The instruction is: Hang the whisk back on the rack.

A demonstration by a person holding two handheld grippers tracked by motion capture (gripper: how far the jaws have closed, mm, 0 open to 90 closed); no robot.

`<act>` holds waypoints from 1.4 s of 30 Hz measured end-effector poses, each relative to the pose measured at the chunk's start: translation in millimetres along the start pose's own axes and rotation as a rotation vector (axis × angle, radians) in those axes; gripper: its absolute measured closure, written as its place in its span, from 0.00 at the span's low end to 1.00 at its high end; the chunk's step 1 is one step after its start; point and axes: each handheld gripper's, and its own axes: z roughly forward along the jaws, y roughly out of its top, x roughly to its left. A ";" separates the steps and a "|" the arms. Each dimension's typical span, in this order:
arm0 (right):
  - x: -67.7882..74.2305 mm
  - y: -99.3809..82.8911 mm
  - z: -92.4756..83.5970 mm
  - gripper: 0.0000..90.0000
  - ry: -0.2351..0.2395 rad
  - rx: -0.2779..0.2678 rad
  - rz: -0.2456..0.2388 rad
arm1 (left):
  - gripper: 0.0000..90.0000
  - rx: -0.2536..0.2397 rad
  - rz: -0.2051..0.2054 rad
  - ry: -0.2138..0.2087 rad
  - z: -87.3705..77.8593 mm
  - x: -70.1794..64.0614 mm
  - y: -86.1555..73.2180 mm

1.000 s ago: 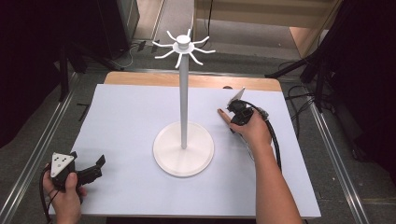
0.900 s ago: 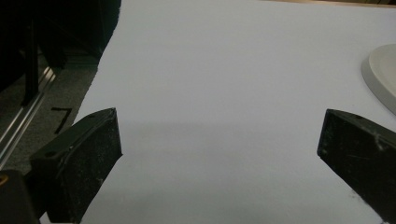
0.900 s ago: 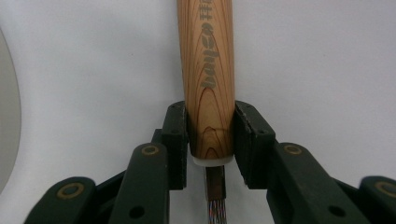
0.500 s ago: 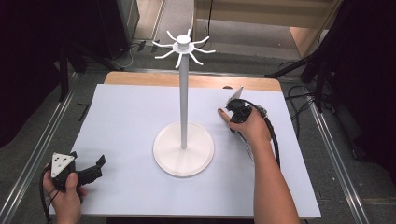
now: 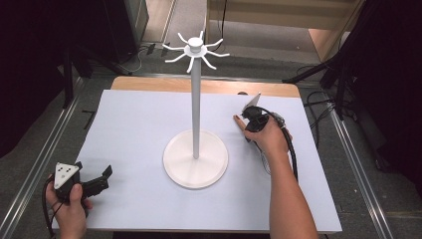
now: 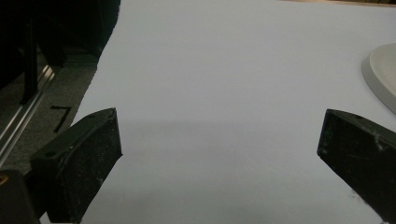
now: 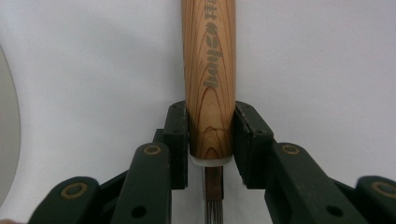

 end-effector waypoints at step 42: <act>21.9 -72.8 -72.0 0.79 0.191 -0.624 -0.078 | 0.00 0.008 0.002 -0.005 0.6 0.1 0.4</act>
